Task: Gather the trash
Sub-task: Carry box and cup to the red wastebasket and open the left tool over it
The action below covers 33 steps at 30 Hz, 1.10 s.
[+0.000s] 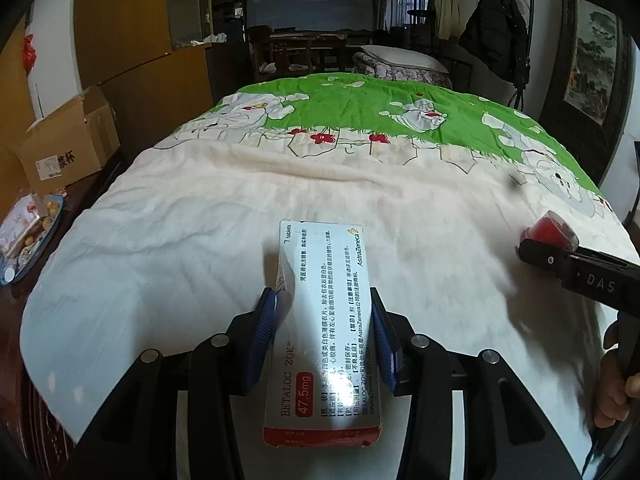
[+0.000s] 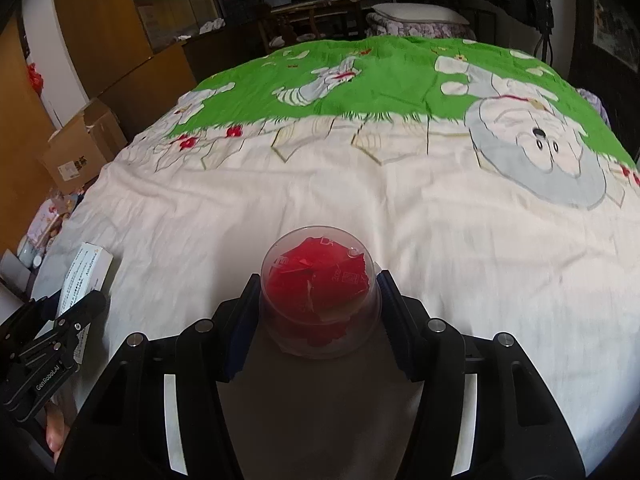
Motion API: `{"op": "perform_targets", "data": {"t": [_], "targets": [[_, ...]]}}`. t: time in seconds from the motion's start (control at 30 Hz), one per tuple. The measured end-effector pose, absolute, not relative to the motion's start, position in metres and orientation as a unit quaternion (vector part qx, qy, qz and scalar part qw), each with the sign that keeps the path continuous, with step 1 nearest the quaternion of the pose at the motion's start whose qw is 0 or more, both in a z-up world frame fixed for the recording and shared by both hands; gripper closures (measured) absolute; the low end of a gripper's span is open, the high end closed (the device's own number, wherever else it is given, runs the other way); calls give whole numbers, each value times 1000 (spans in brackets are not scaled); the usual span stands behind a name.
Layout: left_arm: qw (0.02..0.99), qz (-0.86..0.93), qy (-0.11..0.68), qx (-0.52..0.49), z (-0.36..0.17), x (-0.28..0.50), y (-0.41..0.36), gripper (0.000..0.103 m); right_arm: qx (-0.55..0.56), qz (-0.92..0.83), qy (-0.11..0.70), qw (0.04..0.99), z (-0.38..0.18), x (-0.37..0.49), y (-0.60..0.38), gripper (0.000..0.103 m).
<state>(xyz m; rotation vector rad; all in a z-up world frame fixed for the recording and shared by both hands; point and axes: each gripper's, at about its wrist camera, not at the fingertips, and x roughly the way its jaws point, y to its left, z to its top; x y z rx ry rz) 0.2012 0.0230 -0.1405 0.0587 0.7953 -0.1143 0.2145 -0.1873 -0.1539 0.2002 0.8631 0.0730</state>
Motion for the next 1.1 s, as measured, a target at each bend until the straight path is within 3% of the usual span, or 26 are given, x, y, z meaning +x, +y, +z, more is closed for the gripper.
{"op": "perform_targets", "data": {"t": [0.3, 1.1], "targets": [[936, -45, 346, 40, -104, 154, 23, 58, 98, 53, 390, 914, -130, 173, -172, 46], [987, 7, 139, 77, 50, -9, 2, 57, 112, 155, 175, 966, 35, 41, -151, 46]]}}
